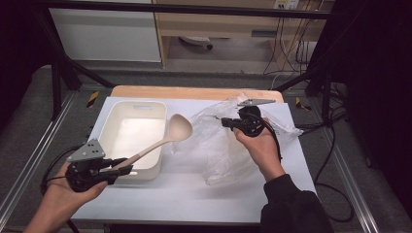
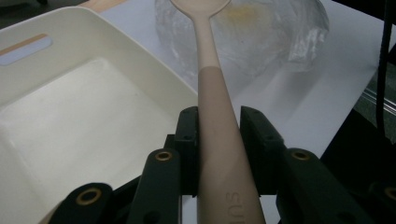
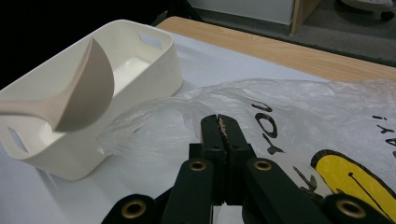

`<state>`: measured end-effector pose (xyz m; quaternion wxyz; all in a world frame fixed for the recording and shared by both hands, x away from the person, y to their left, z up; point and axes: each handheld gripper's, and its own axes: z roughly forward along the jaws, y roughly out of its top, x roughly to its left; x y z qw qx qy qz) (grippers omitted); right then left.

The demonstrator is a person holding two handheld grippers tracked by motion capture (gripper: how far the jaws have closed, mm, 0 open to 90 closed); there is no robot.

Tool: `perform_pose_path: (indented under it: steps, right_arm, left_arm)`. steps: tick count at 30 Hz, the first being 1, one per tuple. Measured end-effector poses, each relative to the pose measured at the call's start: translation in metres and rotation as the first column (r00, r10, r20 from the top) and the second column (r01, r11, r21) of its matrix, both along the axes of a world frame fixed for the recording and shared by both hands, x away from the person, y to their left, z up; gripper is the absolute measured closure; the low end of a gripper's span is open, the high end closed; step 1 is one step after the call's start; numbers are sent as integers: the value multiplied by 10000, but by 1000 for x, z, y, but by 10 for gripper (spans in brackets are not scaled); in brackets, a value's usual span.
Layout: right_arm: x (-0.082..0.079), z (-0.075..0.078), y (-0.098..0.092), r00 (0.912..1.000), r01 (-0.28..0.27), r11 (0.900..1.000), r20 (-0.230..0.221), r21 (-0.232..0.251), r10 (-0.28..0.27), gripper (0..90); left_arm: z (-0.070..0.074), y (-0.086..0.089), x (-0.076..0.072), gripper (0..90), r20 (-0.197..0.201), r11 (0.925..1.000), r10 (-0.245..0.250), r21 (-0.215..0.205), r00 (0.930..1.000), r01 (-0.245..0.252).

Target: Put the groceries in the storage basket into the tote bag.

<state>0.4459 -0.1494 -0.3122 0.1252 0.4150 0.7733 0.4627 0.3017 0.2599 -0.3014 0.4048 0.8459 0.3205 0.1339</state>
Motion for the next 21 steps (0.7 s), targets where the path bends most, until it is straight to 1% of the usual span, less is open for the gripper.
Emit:
perform_pose_path:
  steps: [2,5,9,11,15,21]
  right_arm:
    - [0,0,0,10000,-6,10000,-14,7,6,900]
    - [-1,1,0,10000,-9,10000,9,-9,9,900]
    - [-2,1,-2,10000,11,10000,26,-14,-11,900]
    - [-2,1,-2,10000,8,10000,25,-3,-8,900]
    - [-2,2,-2,10000,-14,10000,22,-2,14,900]
    - [-2,1,-1,10000,-53,10000,6,-29,53,900]
  left_arm:
    - [-4,-6,-2,687,-113,9998,-200,44,9997,200]
    - [-9,-15,-3,688,-175,9991,-397,130,9991,399]
    - [-17,-31,-1,687,-321,9971,-634,395,9975,647]
    - [-21,-37,1,687,-417,9962,-733,435,9964,751]
    - [-25,-43,5,687,-480,9957,-784,462,9958,807]
    - [-24,-47,9,688,-510,9952,-831,474,9952,855]
